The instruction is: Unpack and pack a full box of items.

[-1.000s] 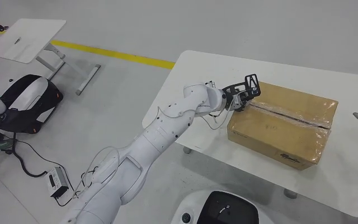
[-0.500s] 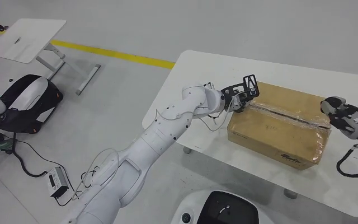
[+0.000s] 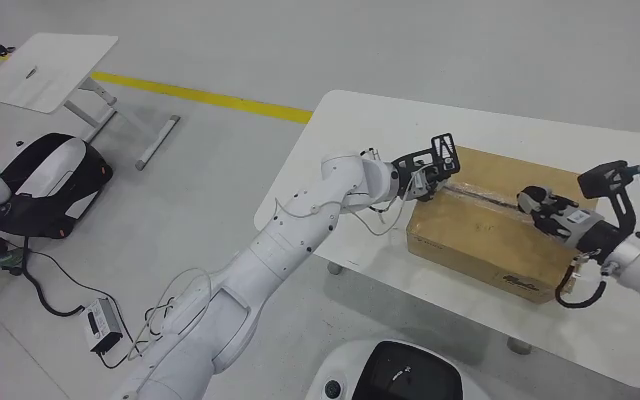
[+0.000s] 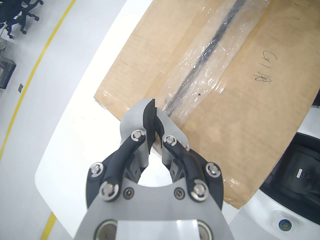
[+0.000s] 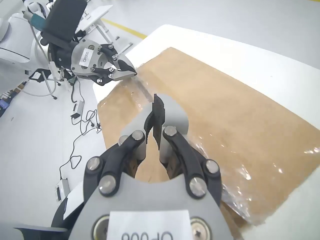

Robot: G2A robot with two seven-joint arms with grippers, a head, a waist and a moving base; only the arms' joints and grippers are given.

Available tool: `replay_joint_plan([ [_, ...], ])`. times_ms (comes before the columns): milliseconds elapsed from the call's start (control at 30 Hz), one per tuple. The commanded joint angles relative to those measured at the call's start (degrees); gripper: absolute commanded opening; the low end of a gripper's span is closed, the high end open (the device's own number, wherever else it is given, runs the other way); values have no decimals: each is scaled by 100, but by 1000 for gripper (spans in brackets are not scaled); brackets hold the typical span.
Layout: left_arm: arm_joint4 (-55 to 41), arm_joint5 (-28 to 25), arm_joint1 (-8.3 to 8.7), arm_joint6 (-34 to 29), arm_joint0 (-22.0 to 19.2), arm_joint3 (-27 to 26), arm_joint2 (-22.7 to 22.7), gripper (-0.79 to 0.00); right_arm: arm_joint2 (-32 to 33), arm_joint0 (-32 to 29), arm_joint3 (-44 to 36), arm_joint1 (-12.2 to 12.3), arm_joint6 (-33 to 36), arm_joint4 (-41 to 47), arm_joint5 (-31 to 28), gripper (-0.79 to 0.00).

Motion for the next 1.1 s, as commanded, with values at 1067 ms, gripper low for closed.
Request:
replay_joint_plan([
  [1067, 29, -73, 4, 7, 35, -23, -36, -785, 222, -141, 71, 96, 224, -546, 538, -785],
])
